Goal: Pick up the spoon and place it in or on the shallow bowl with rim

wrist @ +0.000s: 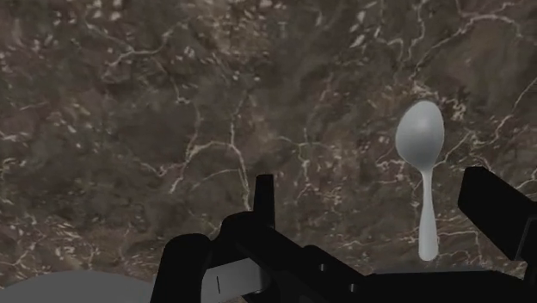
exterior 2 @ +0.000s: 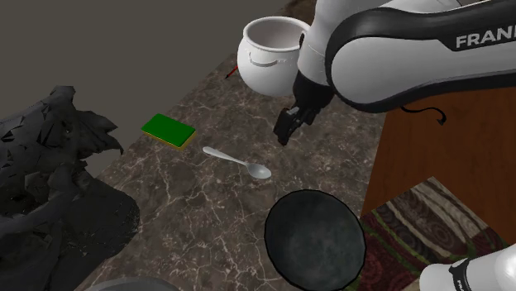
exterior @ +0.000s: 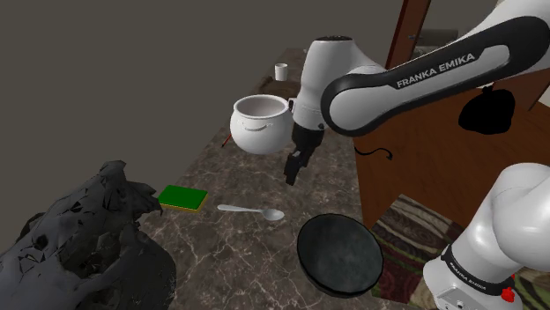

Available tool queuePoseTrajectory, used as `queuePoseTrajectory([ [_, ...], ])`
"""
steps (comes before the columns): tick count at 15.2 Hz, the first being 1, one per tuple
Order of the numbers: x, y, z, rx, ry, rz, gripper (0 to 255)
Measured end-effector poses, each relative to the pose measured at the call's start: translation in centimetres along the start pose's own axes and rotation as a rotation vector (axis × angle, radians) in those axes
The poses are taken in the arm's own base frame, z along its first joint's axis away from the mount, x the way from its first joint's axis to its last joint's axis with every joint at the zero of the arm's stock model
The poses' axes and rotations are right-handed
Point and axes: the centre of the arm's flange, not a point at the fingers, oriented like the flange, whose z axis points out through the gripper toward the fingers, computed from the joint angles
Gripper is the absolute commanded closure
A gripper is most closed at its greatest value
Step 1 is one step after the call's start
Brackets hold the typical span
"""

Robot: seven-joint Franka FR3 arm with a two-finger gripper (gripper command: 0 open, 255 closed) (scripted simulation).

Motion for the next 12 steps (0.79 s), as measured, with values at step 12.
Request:
queuePoseTrajectory([
  [12, 7.8, -8.6, 7.6, 0.052, 0.082, -0.074, 0],
])
